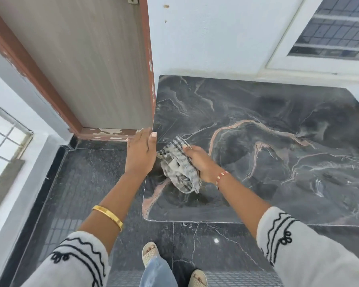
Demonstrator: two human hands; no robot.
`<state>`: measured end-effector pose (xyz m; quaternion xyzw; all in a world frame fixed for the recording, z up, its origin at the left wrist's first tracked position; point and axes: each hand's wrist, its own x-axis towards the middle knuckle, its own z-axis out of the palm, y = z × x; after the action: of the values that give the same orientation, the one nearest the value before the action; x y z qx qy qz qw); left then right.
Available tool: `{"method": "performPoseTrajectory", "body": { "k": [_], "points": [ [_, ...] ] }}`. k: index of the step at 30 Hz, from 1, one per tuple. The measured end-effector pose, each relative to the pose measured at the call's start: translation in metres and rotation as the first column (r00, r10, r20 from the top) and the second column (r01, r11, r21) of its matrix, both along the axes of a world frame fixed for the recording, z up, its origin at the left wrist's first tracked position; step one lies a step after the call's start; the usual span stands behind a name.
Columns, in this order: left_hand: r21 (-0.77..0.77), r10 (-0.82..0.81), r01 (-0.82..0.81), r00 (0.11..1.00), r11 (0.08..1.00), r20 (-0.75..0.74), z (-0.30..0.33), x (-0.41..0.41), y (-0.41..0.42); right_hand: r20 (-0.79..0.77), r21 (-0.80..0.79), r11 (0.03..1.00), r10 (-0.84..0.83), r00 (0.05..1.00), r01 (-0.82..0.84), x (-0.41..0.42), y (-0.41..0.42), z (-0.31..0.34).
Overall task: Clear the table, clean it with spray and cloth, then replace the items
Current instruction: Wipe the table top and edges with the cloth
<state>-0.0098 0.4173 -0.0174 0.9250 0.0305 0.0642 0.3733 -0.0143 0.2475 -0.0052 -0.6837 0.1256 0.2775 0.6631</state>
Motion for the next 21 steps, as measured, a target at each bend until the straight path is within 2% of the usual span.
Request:
{"method": "performPoseTrajectory", "body": {
  "k": [1,2,3,4,5,6,7,8,10,12,14,17,21],
  "points": [
    [0.002,0.001,-0.001,1.0,1.0,0.002,0.001,0.0,-0.001,-0.05,0.061,0.997,-0.041,0.998,0.044,0.008,-0.004,0.003],
    [0.002,0.002,-0.002,1.0,1.0,0.005,0.001,-0.001,-0.001,-0.044,0.029,0.996,-0.08,0.996,0.081,0.015,-0.008,0.004],
    [0.004,0.001,-0.001,1.0,1.0,0.005,0.0,-0.002,-0.001,0.023,-0.122,0.988,-0.093,0.995,0.095,0.021,-0.013,0.003],
    [0.006,-0.003,0.003,1.0,1.0,0.003,-0.001,-0.004,-0.001,0.127,-0.344,0.931,-0.083,0.988,0.122,0.027,-0.019,-0.002],
    [0.005,-0.004,0.004,1.0,1.0,-0.003,-0.002,-0.005,-0.001,0.243,-0.54,0.82,-0.063,0.968,0.189,0.032,-0.027,-0.009],
    [0.001,0.0,0.0,1.0,1.0,-0.013,-0.004,-0.006,-0.001,0.319,-0.649,0.711,-0.066,0.946,0.269,0.034,-0.035,-0.014],
    [0.004,0.0,0.0,1.0,1.0,-0.027,-0.007,-0.007,-0.002,0.373,-0.678,0.659,-0.074,0.925,0.327,0.034,-0.039,-0.015],
    [0.011,-0.002,0.002,0.999,1.0,-0.043,-0.01,-0.008,-0.003,0.428,-0.696,0.624,-0.037,0.903,0.356,0.033,-0.042,-0.018],
    [0.011,-0.021,0.022,0.997,1.0,-0.073,-0.015,-0.007,-0.005,0.515,-0.757,0.558,0.192,0.835,0.338,0.027,-0.038,-0.024],
    [-0.005,-0.034,0.034,0.993,0.999,-0.11,-0.017,-0.006,-0.009,0.506,-0.817,0.52,0.442,0.741,0.248,0.019,-0.027,-0.035],
    [-0.007,-0.042,0.042,0.991,0.999,-0.124,-0.019,-0.004,-0.015,0.391,-0.889,0.442,0.594,0.703,0.12,0.009,-0.014,-0.05],
    [0.008,-0.084,0.086,0.988,0.996,-0.13,-0.023,-0.001,-0.019,0.284,-0.942,0.322,0.624,0.728,0.092,-0.003,-0.003,-0.076],
    [0.035,-0.103,0.11,0.979,0.993,-0.176,-0.035,0.011,-0.012,0.271,-0.953,0.273,0.565,0.78,0.134,-0.003,0.005,-0.082]
  ]
}}
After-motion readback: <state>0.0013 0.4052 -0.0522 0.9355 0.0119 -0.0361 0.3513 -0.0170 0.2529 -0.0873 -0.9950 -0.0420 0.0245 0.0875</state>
